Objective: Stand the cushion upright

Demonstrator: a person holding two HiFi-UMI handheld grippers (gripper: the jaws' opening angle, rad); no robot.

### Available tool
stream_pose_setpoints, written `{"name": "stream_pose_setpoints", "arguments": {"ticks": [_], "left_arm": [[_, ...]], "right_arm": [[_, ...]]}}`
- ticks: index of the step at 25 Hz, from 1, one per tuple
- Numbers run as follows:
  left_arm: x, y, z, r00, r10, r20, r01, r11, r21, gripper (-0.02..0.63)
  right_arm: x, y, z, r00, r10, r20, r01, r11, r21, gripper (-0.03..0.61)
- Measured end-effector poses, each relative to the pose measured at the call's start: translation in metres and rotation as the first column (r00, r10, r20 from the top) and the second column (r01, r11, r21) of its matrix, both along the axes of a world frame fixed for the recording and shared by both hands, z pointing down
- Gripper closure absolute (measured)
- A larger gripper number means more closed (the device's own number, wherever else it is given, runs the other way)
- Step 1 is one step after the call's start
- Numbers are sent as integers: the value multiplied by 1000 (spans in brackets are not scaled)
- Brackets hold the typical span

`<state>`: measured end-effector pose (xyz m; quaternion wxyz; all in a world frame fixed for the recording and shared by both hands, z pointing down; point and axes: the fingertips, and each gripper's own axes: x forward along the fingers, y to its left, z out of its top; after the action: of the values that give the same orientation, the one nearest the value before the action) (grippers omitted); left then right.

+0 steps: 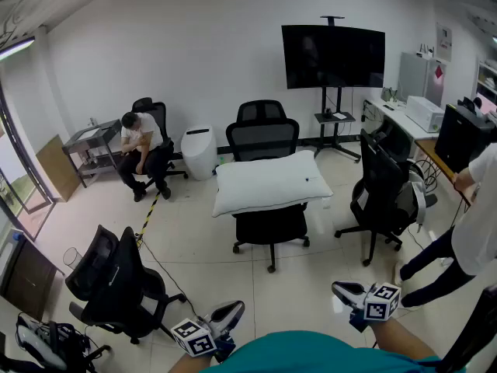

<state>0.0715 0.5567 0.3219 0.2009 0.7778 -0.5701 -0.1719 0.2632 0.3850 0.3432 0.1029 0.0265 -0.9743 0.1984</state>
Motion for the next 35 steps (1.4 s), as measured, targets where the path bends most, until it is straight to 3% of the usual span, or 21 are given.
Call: {"name": "stream_pose_setpoints", "arguments": {"ticks": [6,14,19,23,27,31,35], "left_arm": [[-26,8,1,1000,-1,-6,1,1000,5,601],[-99,25,0,1000,11,4,-11,1000,-12,601],[-140,10,13,1000,24,9,-24,999,-31,601],[-154,-29,18,999,38,2,-38,999,-39,601],[-167,-93,24,1000,14,5,-14,999,-45,601],[-175,-170,17,999,-45,-17,44,997,-58,601],[-192,-240,12,997,-74,26,75,994,-75,601]], "right_arm": [[-28,1,-2,1000,5,3,-5,1000,2,575],[-88,10,-3,999,48,22,-48,999,-2,575],[-122,1,11,998,60,-1,-60,998,-20,575],[-136,-32,18,998,49,-31,-50,999,-18,572],[-152,-101,27,999,33,-22,-33,999,-21,569],[-174,-182,29,999,-45,-30,45,999,-25,560],[-203,-259,17,993,-114,-17,114,993,14,545]]}}
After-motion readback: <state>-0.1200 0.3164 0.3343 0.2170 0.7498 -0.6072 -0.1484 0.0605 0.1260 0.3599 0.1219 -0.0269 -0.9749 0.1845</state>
